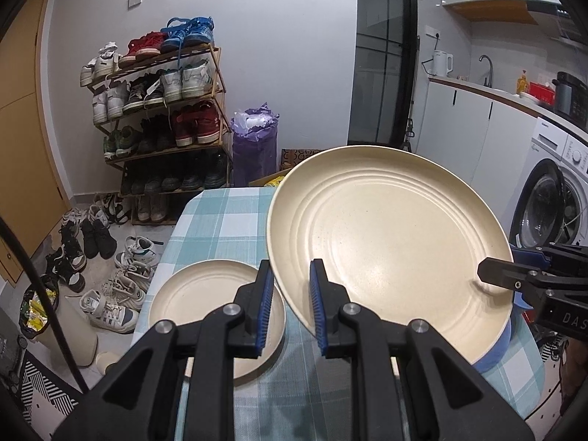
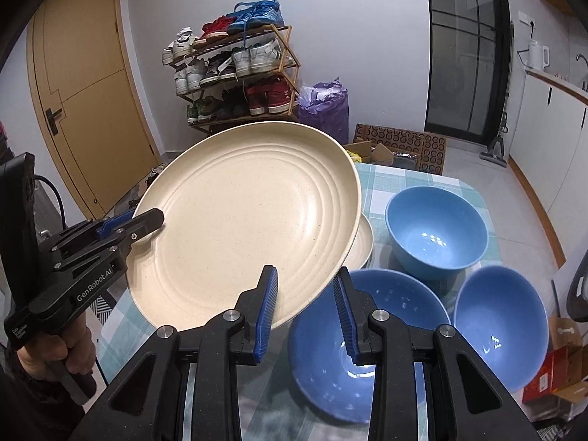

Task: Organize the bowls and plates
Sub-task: 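Lift the large cream plate with both tools and carry it toward the other cream plate, then lower the plate onto the smaller cream plate and open both tools, then withdraw both tools and move them toward the white plate, then close the left tool on the white plate rim while the right tool closes too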

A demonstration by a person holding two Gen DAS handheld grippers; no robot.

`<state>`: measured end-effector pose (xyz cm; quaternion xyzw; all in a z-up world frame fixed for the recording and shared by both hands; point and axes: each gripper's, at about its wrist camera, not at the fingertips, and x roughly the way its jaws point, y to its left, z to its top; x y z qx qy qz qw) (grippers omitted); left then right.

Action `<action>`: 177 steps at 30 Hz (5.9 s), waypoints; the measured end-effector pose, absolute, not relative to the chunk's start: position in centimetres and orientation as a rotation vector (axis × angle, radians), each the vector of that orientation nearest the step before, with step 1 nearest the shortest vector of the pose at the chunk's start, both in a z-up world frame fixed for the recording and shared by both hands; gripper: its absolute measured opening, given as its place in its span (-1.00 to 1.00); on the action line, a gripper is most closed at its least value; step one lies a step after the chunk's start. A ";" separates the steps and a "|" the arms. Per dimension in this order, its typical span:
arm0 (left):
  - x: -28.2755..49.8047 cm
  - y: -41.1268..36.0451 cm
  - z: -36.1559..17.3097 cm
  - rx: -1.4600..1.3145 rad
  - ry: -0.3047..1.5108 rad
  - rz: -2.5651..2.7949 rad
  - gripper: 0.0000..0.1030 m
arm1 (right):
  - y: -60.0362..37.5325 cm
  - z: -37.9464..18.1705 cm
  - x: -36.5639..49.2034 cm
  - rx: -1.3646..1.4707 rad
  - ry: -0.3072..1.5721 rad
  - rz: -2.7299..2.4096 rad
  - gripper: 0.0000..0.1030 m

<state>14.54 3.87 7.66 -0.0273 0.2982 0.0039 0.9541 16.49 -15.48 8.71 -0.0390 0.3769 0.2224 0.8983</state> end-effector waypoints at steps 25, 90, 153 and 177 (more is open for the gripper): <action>22.8 4.1 3.7 -0.075 0.687 0.046 -0.65 | -13.3 4.0 27.9 -0.110 0.936 0.416 -0.38; 30.0 3.2 -6.2 -0.049 0.892 0.042 -0.66 | -10.4 -7.2 36.7 -0.363 1.277 0.307 -0.27; 14.1 17.0 -0.4 -0.205 0.722 0.209 1.00 | -3.5 0.6 23.6 -0.064 0.935 0.670 0.99; 15.6 20.8 -5.4 -0.304 0.792 0.274 1.00 | 2.0 -5.5 25.9 -0.088 1.052 0.694 0.89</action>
